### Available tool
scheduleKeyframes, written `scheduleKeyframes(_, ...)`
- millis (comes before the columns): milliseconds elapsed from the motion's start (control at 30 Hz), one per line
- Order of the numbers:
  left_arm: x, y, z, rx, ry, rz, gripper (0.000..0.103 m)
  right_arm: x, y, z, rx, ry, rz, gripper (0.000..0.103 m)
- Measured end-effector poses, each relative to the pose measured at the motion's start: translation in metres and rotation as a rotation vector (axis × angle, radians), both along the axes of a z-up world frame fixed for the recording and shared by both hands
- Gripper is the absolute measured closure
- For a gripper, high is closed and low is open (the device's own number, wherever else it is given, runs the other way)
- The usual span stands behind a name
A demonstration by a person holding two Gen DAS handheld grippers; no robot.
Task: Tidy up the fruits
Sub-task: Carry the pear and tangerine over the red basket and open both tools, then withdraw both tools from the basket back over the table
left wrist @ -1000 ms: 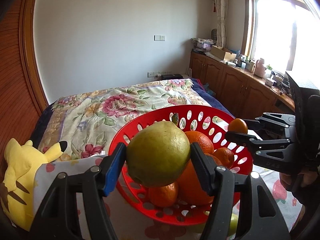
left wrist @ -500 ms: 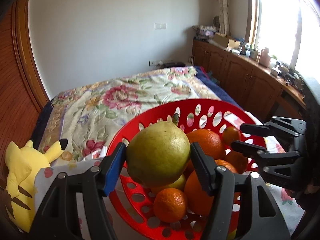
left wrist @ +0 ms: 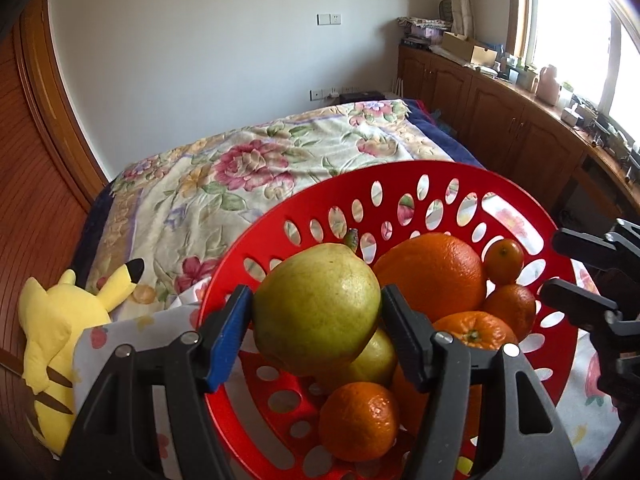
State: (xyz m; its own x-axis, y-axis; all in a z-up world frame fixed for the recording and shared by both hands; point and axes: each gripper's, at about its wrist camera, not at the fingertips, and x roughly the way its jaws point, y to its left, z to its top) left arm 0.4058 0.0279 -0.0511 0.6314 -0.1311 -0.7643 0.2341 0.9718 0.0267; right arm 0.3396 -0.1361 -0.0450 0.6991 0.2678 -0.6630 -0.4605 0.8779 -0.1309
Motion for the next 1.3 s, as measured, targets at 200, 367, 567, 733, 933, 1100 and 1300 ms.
scheduleKeyframes(200, -0.002, -0.005, 0.0, 0.011, 0.008, -0.002, 0.037, -0.006, 0.001, -0.002, 0.0, 0.006, 0.001, 0.065)
scheduleKeyframes(367, -0.001, -0.008, 0.002, 0.022, 0.009, -0.009, 0.037, -0.01, 0.0, -0.004, 0.002, 0.012, 0.001, 0.065)
scheduleKeyframes(567, 0.0, -0.009, 0.001, 0.024, 0.008, -0.01, 0.037, -0.015, 0.001, -0.008, -0.003, 0.021, 0.002, 0.065)
scheduleKeyframes(733, -0.004, -0.008, 0.009, 0.003, -0.029, -0.004, 0.036, -0.017, 0.003, -0.006, -0.003, 0.02, 0.006, 0.065)
scheduleKeyframes(933, -0.02, -0.004, 0.027, -0.027, -0.086, -0.011, 0.035, -0.02, 0.005, -0.002, 0.01, 0.016, 0.005, 0.065)
scheduleKeyframes(1100, -0.05, 0.006, 0.039, -0.094, -0.132, -0.005, 0.035, -0.034, 0.008, 0.004, 0.03, 0.003, 0.014, 0.065)
scheduleKeyframes(1300, -0.093, 0.018, 0.049, -0.142, -0.183, 0.011, 0.035, -0.058, 0.012, 0.006, 0.05, 0.004, 0.015, 0.065)
